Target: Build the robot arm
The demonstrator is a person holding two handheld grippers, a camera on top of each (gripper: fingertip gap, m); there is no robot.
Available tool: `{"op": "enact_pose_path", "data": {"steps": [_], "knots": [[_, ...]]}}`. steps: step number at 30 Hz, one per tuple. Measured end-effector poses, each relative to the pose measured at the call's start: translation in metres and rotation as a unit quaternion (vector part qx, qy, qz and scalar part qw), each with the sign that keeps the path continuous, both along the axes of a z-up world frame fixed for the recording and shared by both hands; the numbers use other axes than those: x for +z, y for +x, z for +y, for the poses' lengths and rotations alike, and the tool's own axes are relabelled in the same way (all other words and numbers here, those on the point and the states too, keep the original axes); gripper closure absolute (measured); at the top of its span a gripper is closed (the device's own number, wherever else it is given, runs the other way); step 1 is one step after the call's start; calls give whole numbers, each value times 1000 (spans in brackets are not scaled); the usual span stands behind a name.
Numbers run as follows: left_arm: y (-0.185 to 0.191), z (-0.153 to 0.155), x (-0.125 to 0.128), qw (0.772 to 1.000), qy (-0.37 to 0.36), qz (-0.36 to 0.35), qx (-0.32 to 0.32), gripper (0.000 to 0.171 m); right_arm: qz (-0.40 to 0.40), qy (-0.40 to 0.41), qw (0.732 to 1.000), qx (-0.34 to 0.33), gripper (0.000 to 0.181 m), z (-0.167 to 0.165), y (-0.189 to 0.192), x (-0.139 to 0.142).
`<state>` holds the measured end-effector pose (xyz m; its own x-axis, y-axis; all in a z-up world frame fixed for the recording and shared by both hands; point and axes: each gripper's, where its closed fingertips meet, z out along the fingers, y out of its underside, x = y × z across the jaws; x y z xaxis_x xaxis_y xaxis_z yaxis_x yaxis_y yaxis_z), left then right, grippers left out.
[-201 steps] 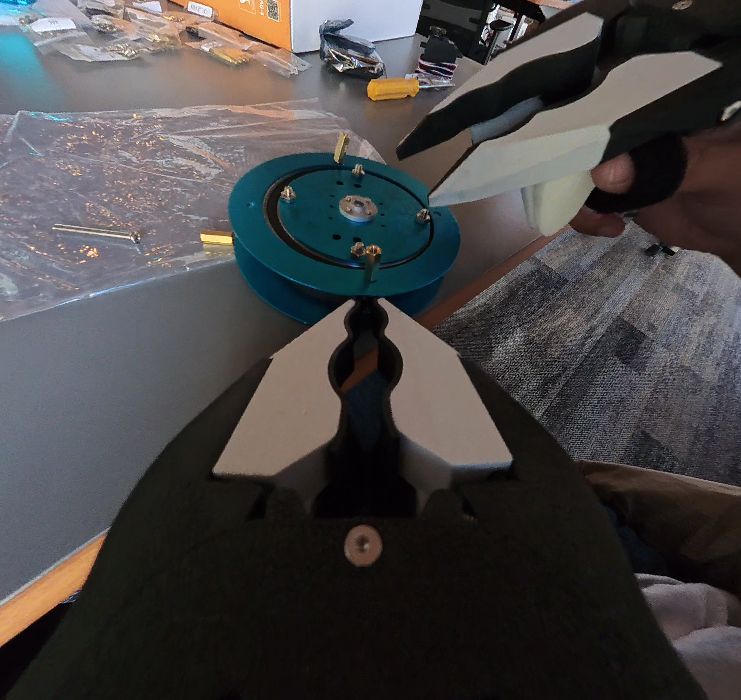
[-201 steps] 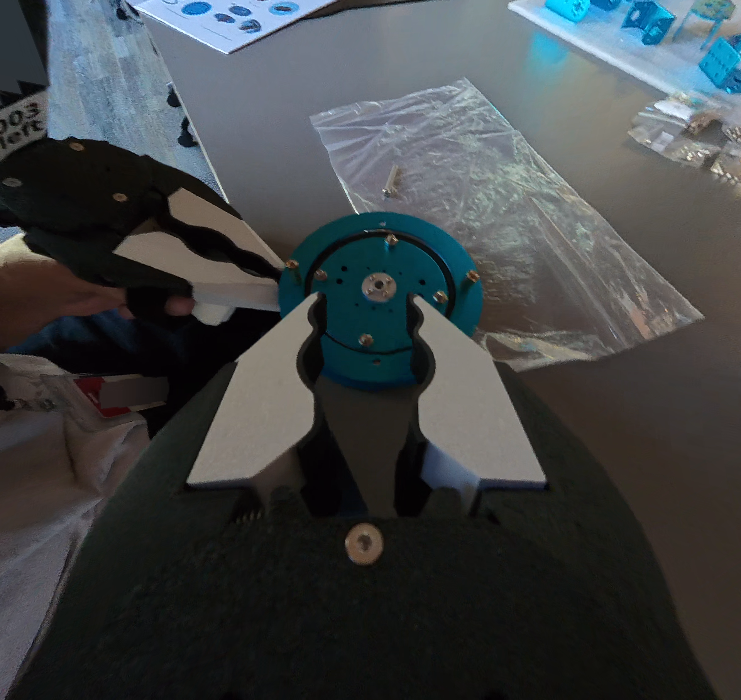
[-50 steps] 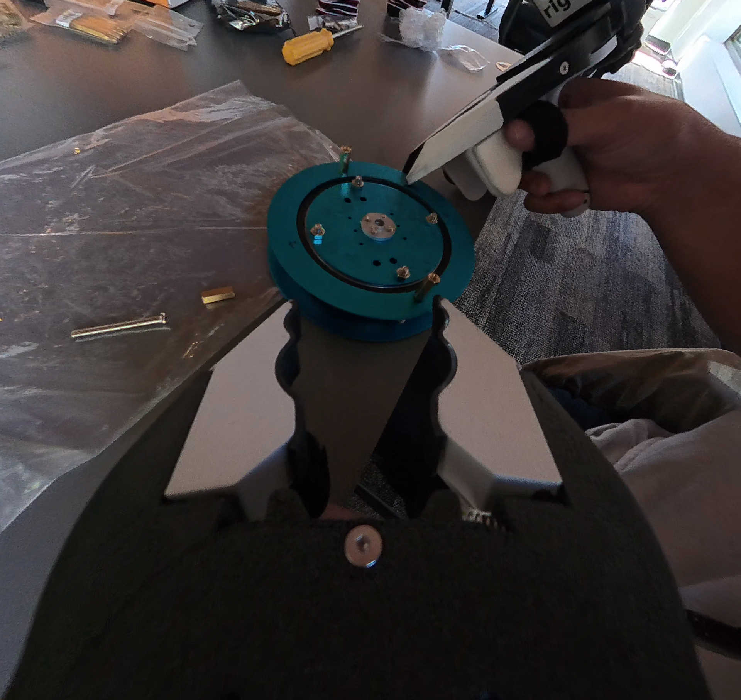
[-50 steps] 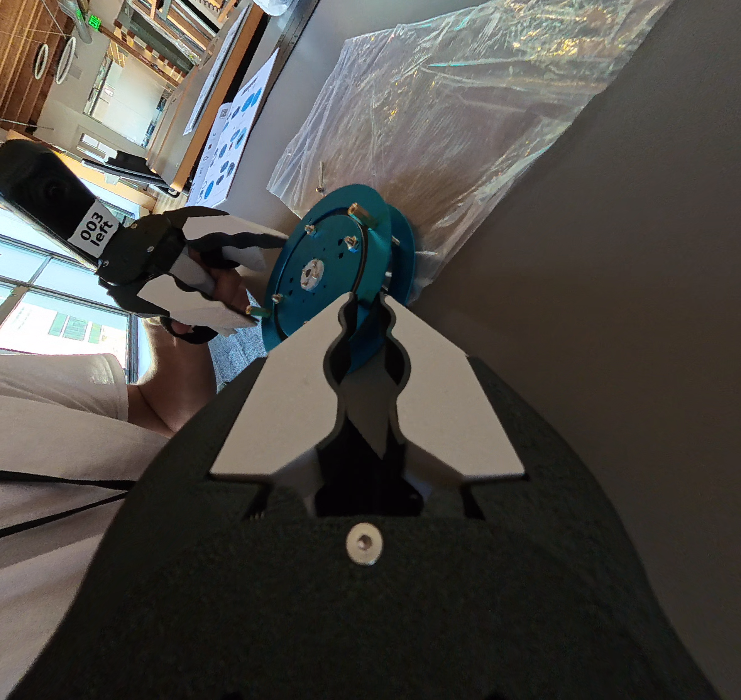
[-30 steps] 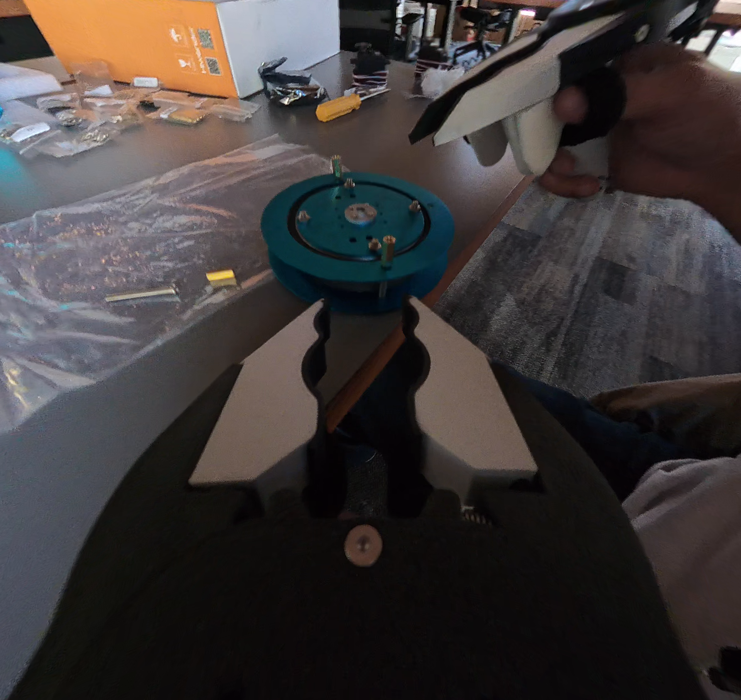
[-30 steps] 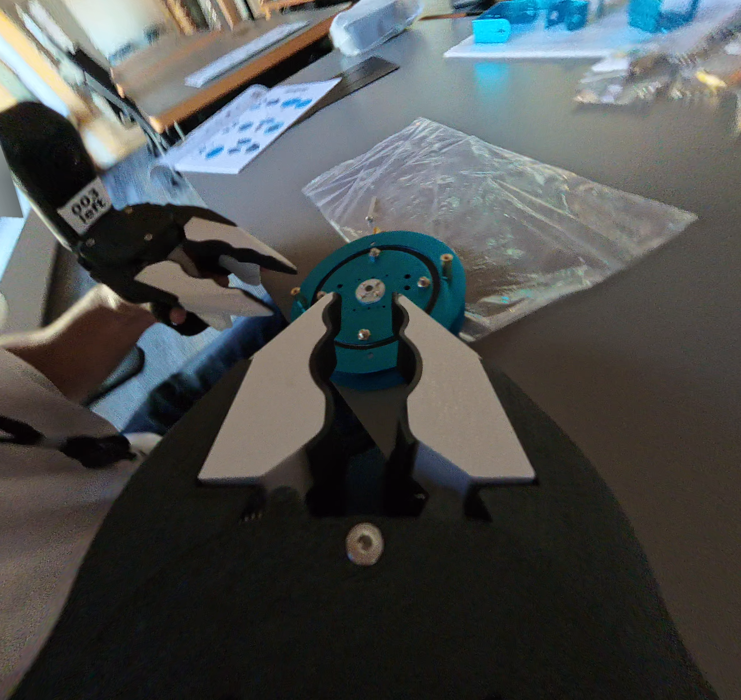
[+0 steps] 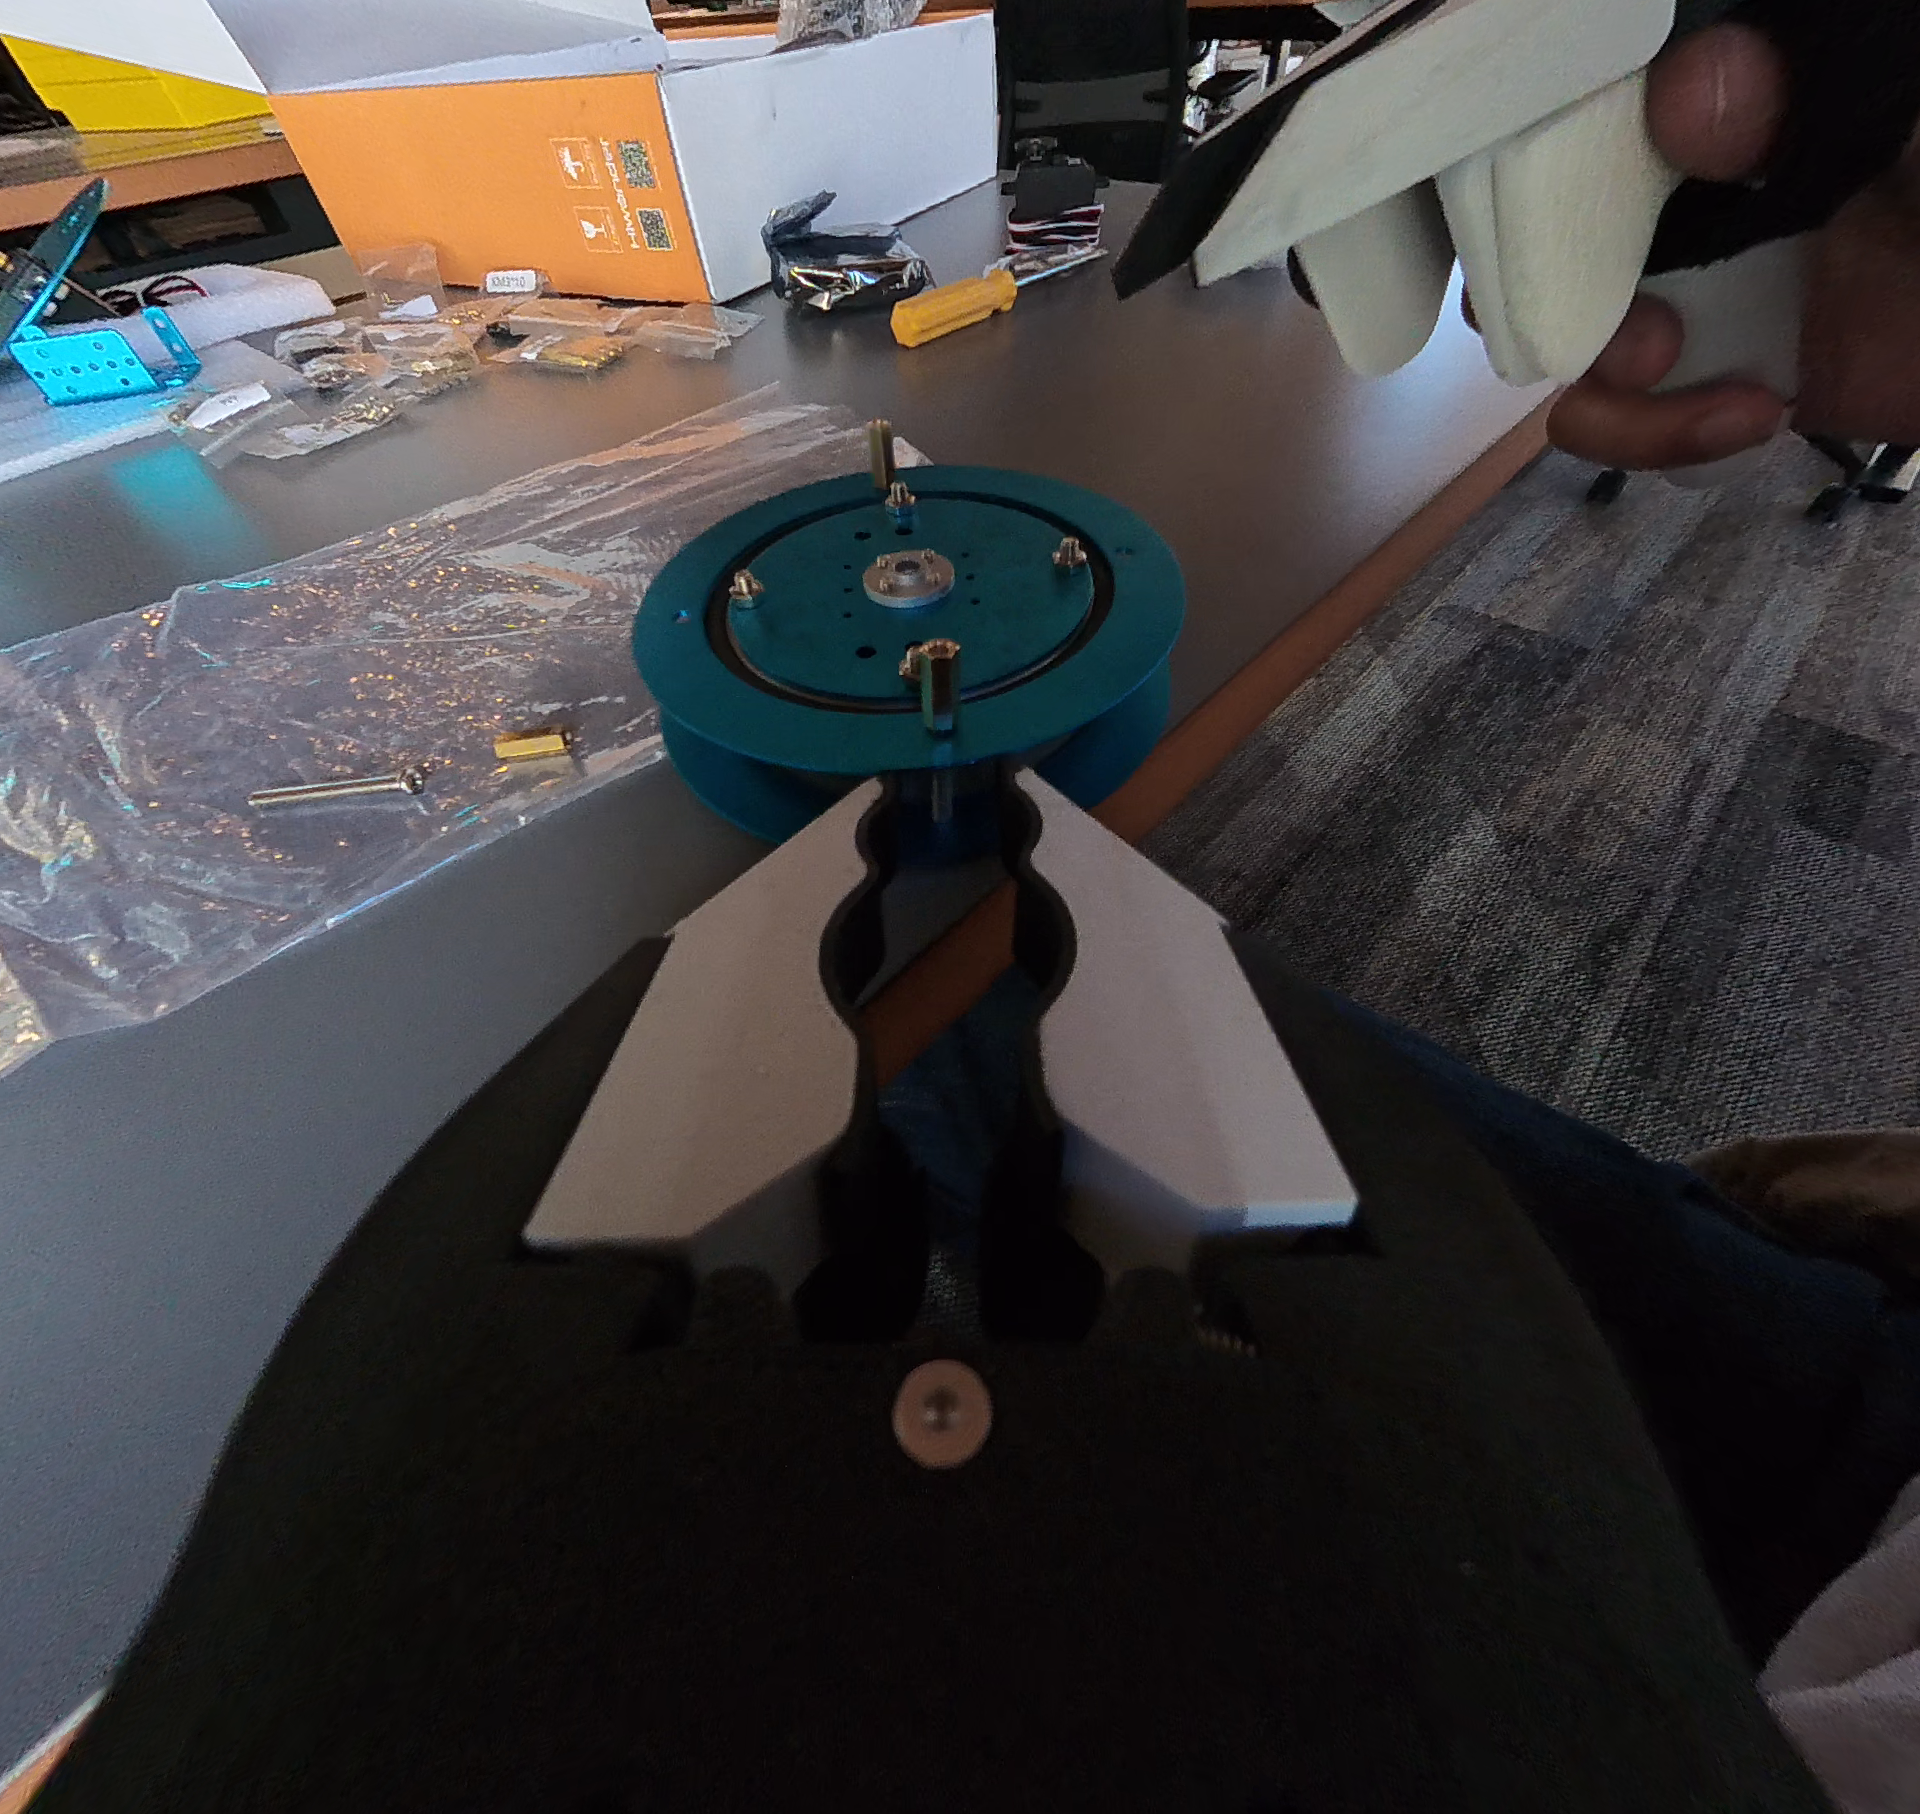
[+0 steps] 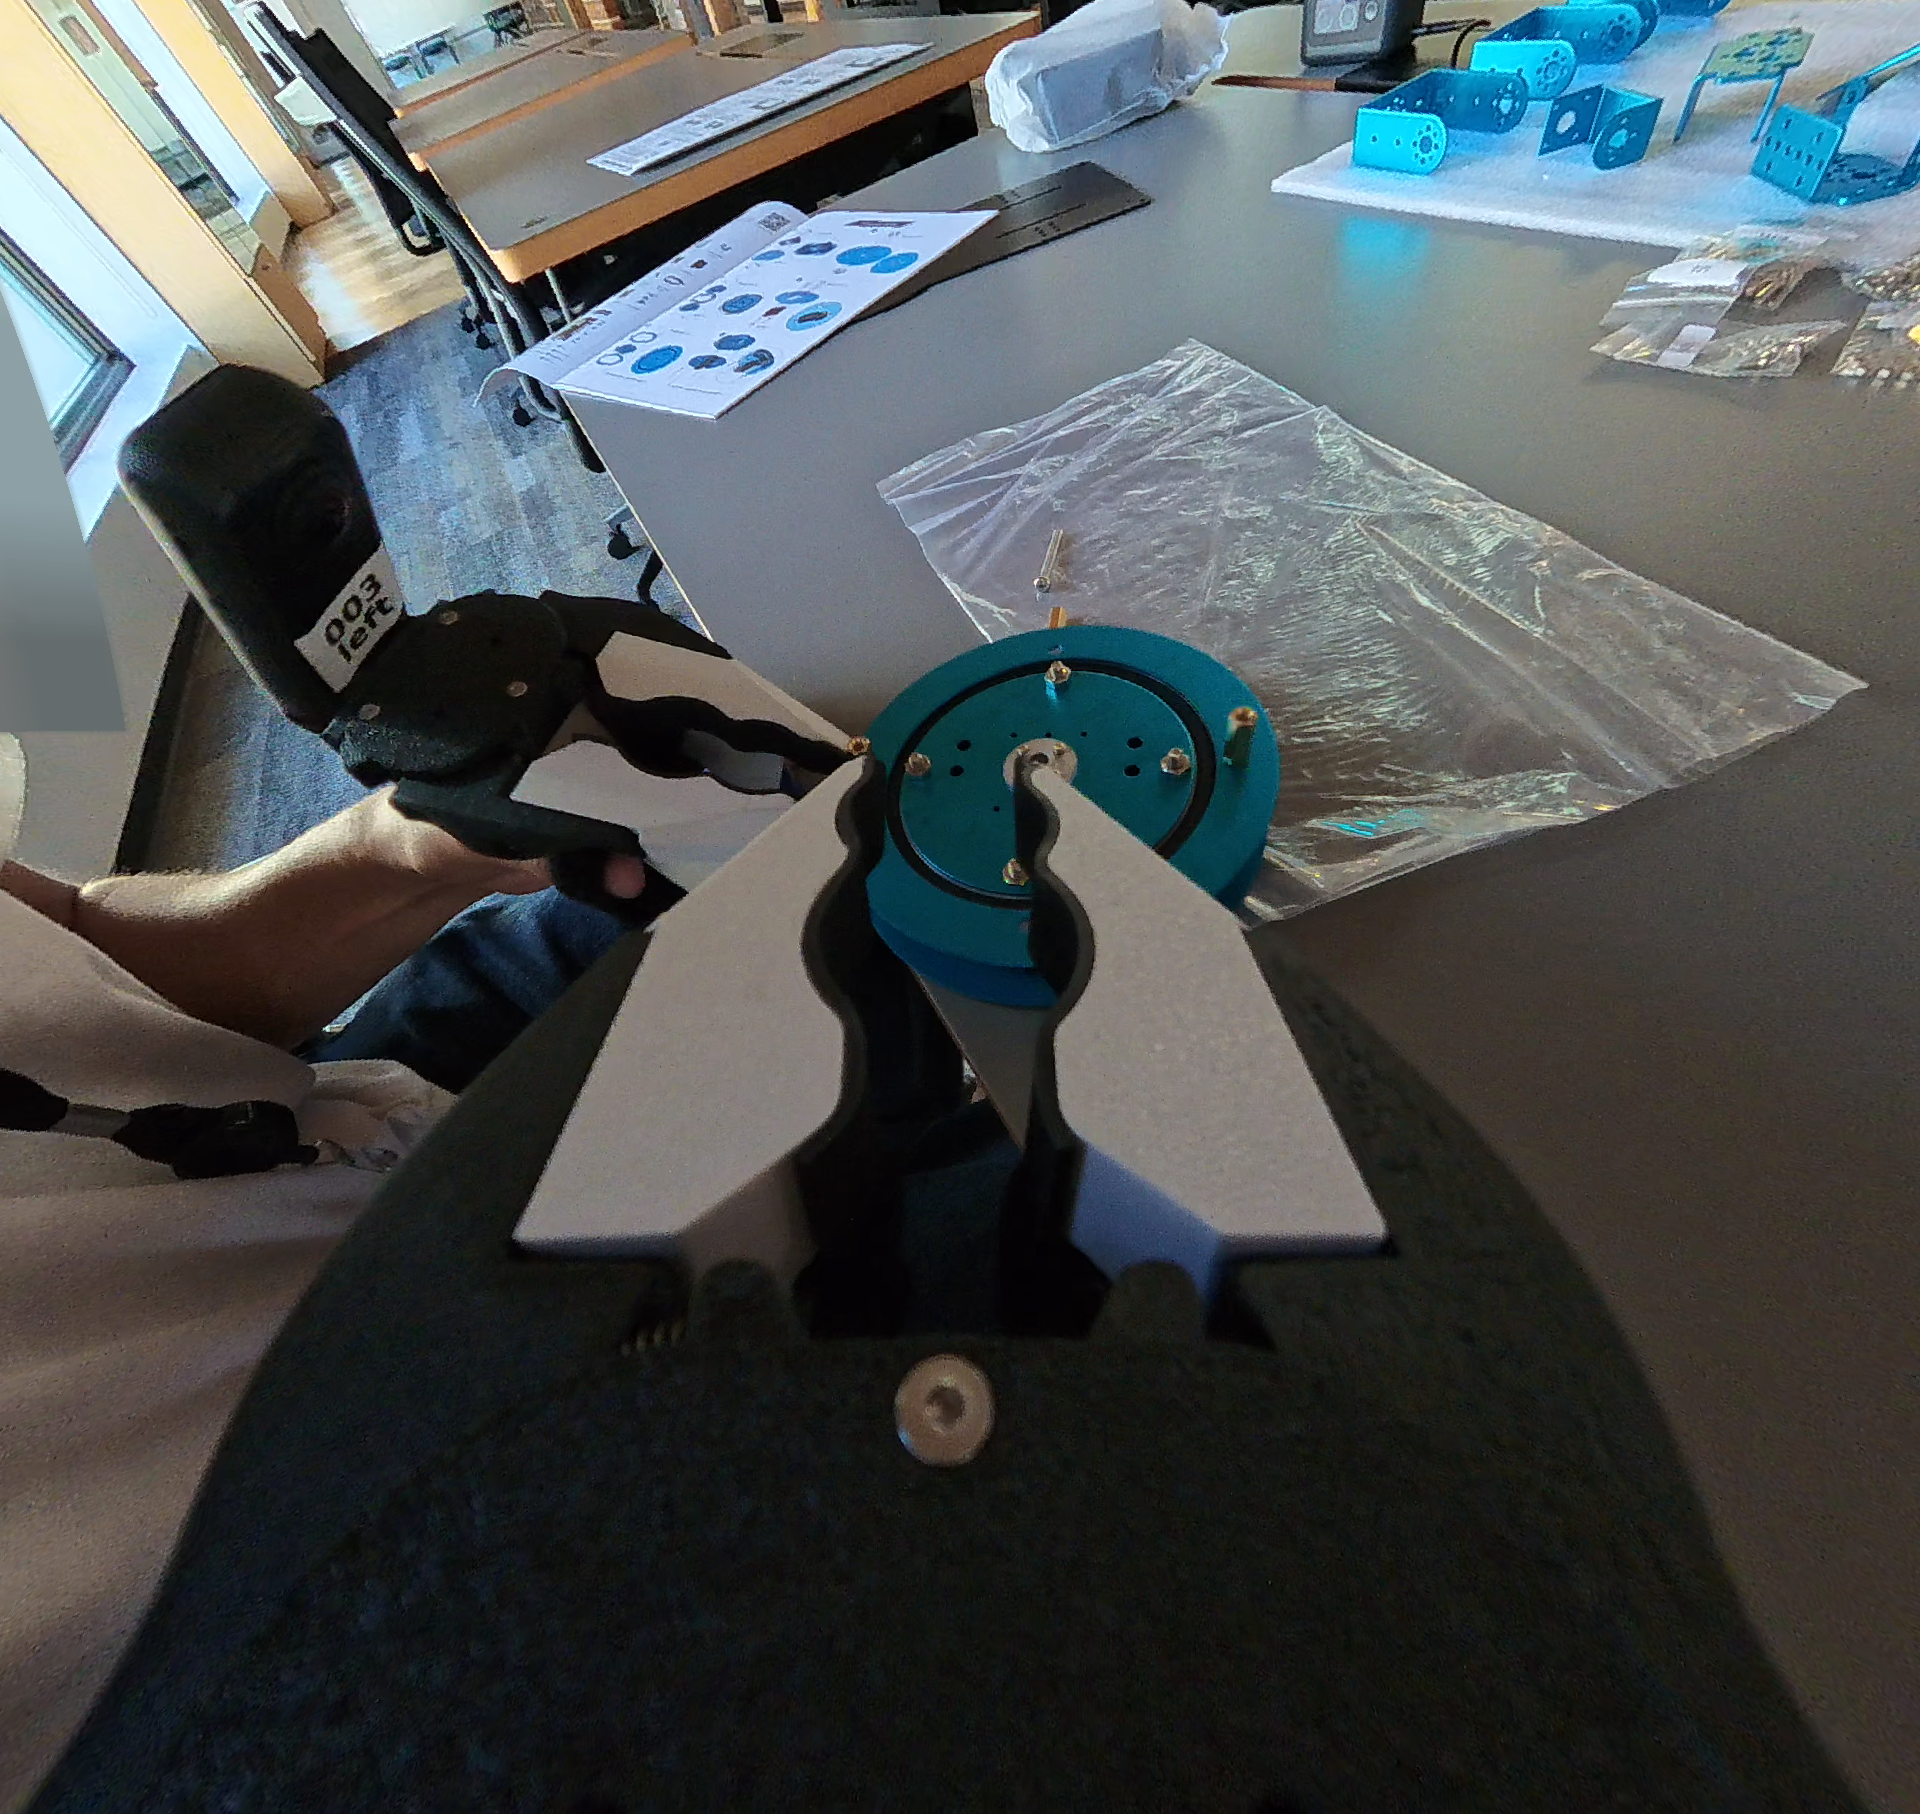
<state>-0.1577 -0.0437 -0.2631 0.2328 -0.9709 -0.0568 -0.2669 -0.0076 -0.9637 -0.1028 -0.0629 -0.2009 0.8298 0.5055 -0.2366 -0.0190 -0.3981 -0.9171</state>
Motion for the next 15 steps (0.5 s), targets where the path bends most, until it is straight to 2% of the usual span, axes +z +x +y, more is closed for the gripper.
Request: {"op": "enact_pose_path", "data": {"steps": [7,11,15], "knots": [[3,2,-2,1000,21,12,4,162,-3,-3,1000,23,158,4,-8,1],[4,3,-1,1000,14,5,18,168,-53,-11,998,31,158,9,-5,-1],[5,3,0,1000,6,-4,30,168,-88,-30,990,106,156,9,-21,3]]}}
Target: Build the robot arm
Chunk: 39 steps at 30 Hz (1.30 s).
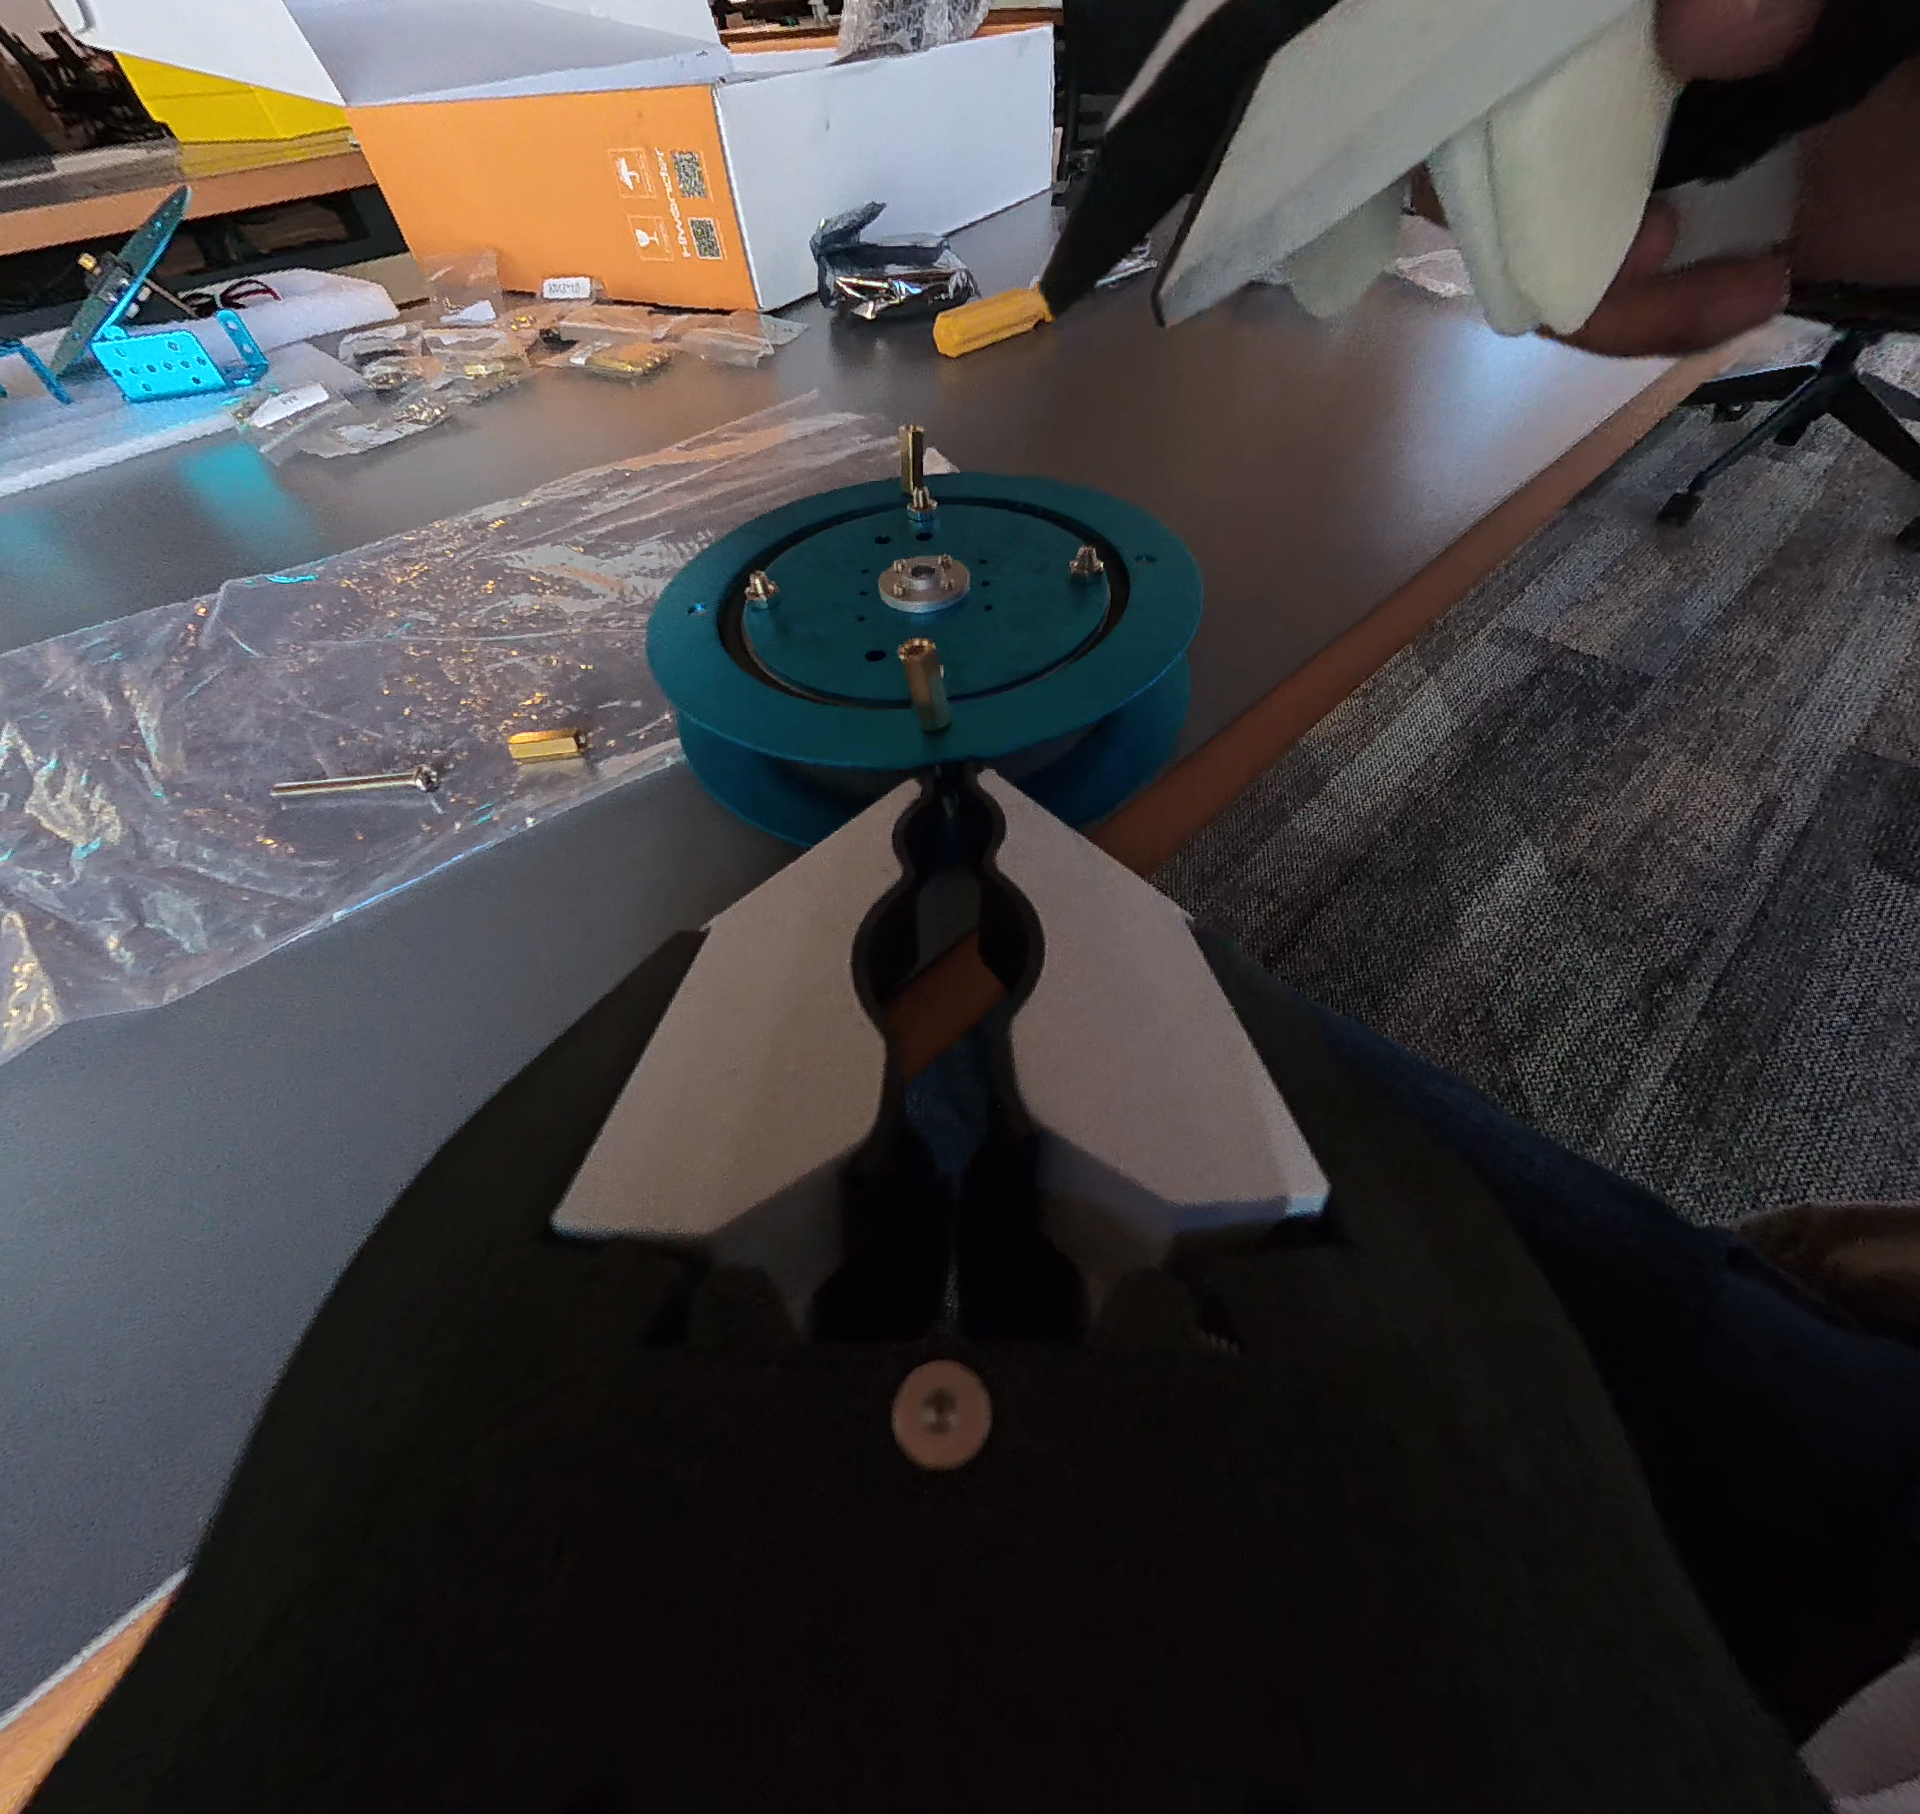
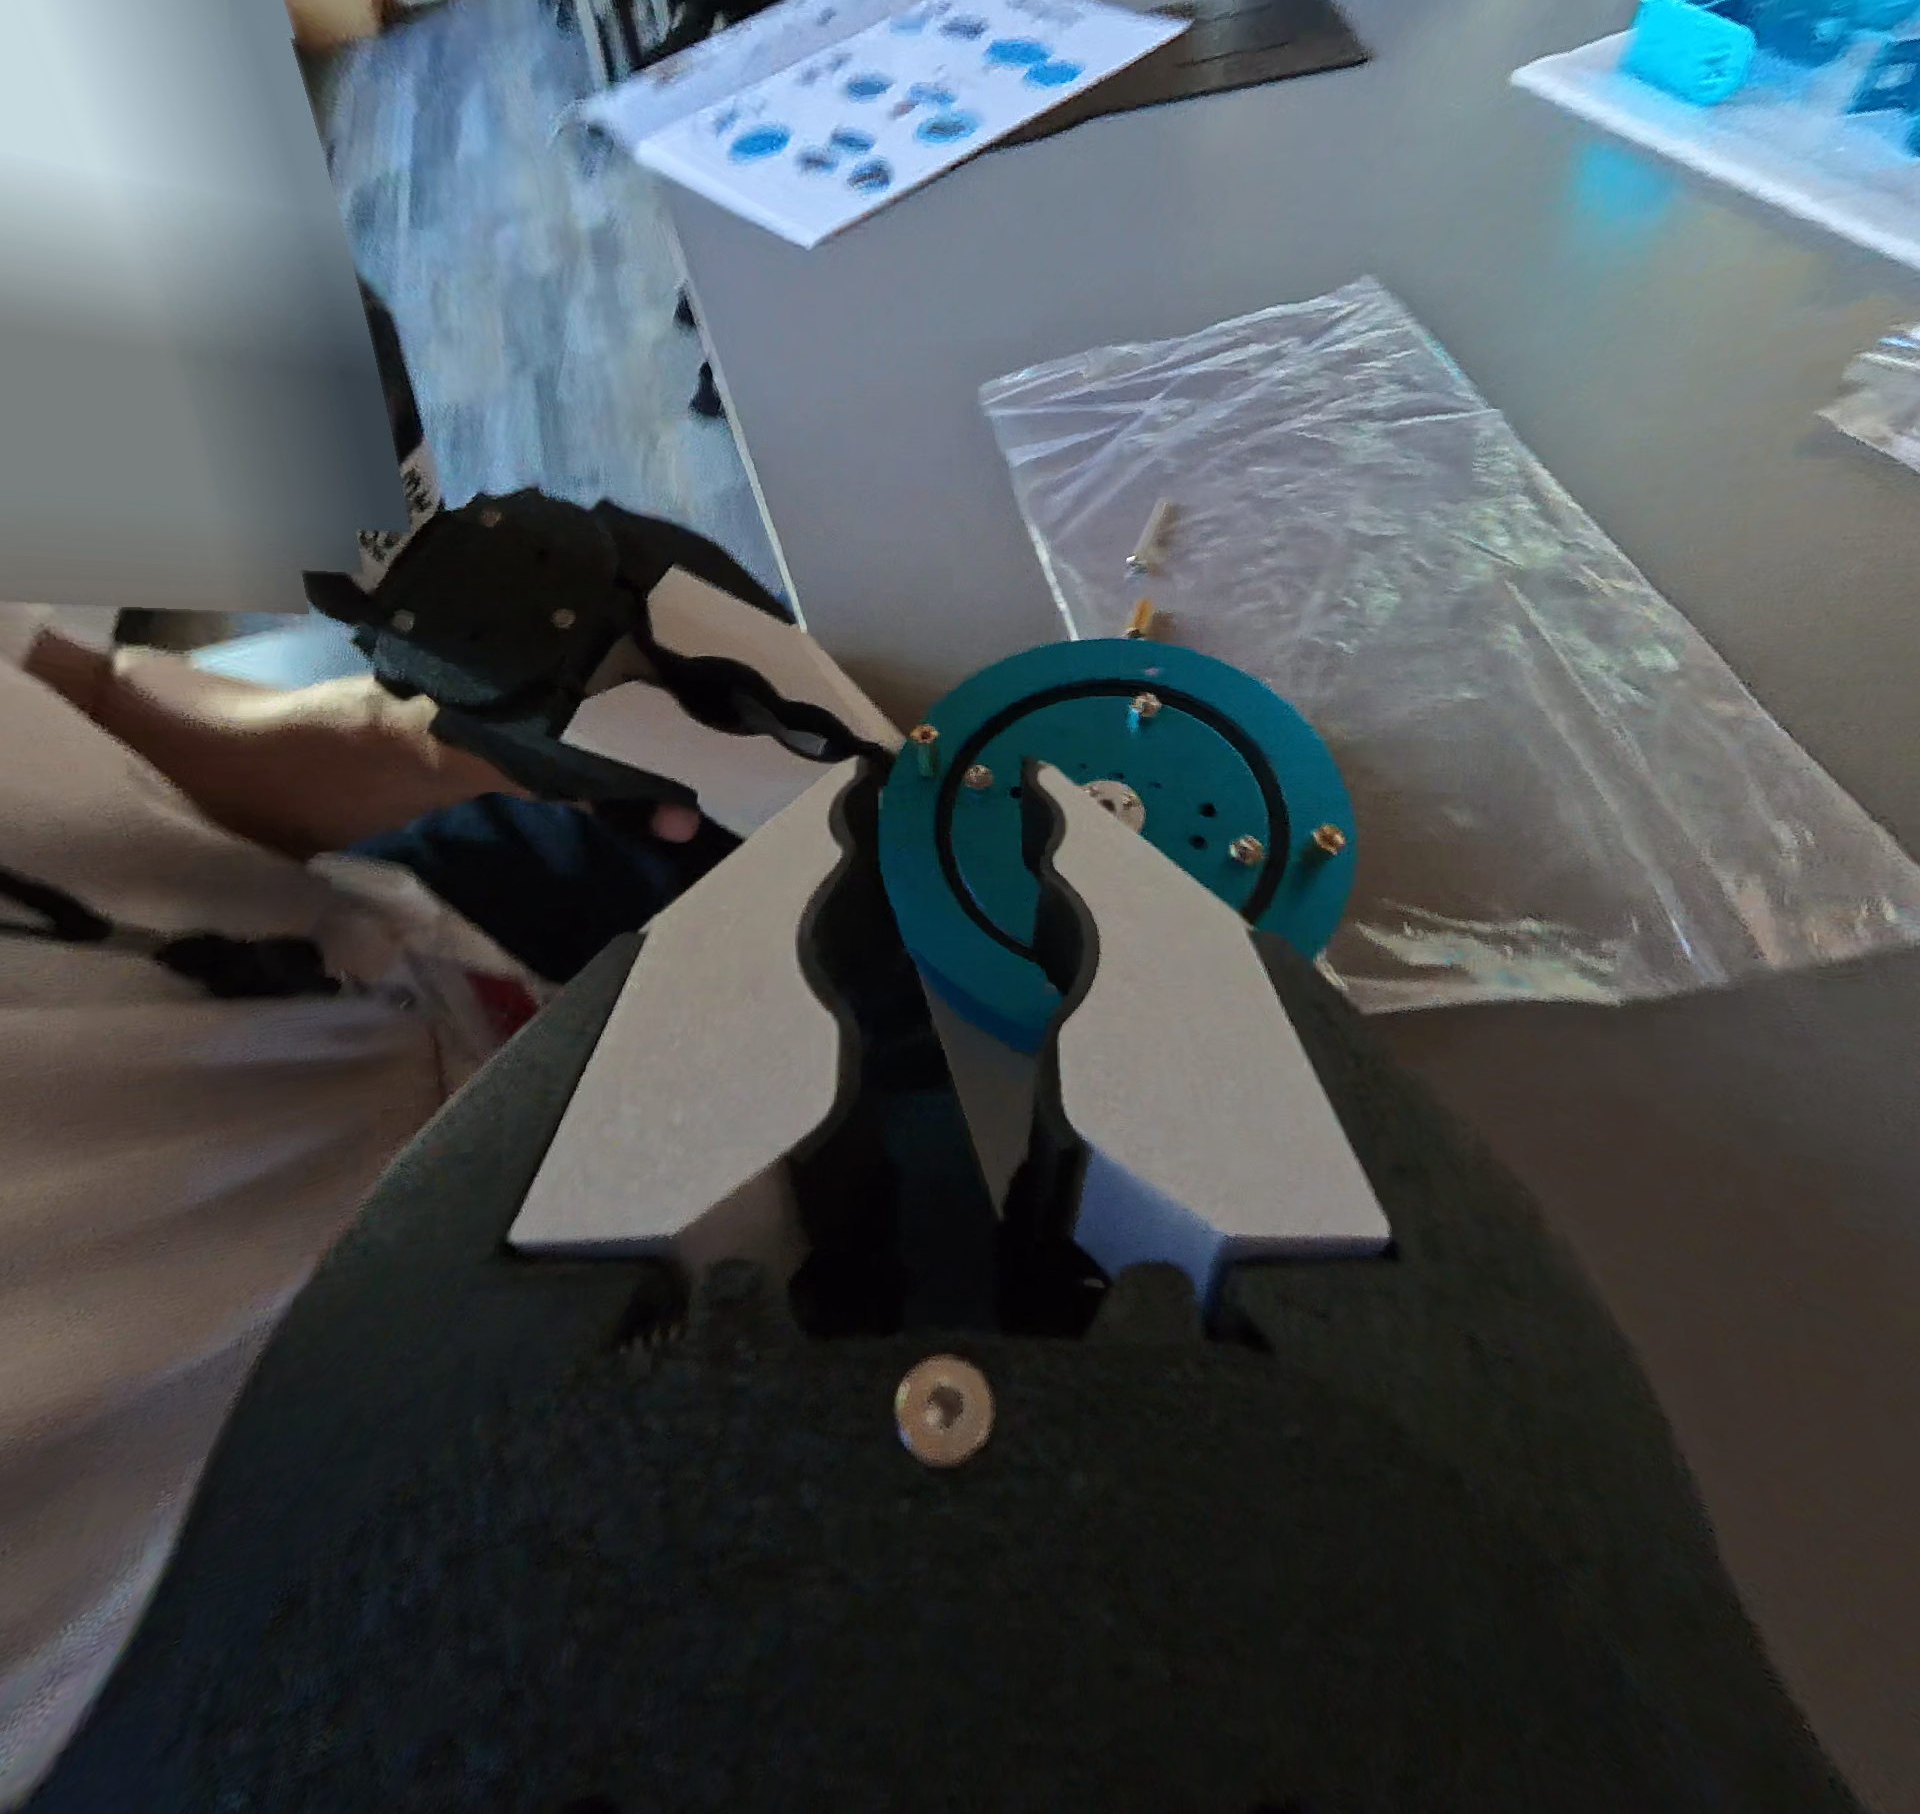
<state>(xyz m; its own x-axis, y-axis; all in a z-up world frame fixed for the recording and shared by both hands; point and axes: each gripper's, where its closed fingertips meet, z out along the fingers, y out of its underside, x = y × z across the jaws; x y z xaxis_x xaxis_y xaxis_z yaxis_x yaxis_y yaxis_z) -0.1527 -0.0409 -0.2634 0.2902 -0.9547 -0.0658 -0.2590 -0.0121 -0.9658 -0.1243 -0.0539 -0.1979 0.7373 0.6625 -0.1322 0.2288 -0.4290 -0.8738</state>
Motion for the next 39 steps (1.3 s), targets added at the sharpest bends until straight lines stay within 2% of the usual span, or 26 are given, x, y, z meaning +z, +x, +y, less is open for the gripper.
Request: {"op": "enact_pose_path", "data": {"steps": [4,7,11,15,20,28,31,36,39], "knots": [[0,1,-1,1000,18,3,7,168,-95,-22,989,109,156,0,-22,-6],[-1,3,-2,999,29,14,21,169,-176,-47,969,168,157,7,-26,-14],[-1,4,-3,999,23,20,33,169,-234,-71,937,249,162,10,-34,-23],[-1,5,-3,999,21,22,35,170,-300,-56,912,276,166,18,-31,-31],[0,5,-3,999,25,26,29,171,-321,-48,888,324,167,19,-37,-36],[0,6,-4,999,28,29,32,171,-394,-39,813,426,170,17,-37,-47],[0,6,-4,999,29,28,34,171,-412,-49,794,444,175,21,-34,-51],[0,6,-3,999,28,24,36,171,-418,-55,785,454,177,23,-35,-53],[-1,6,-1,999,26,10,41,171,-417,-68,793,438,177,24,-34,-53]]}}
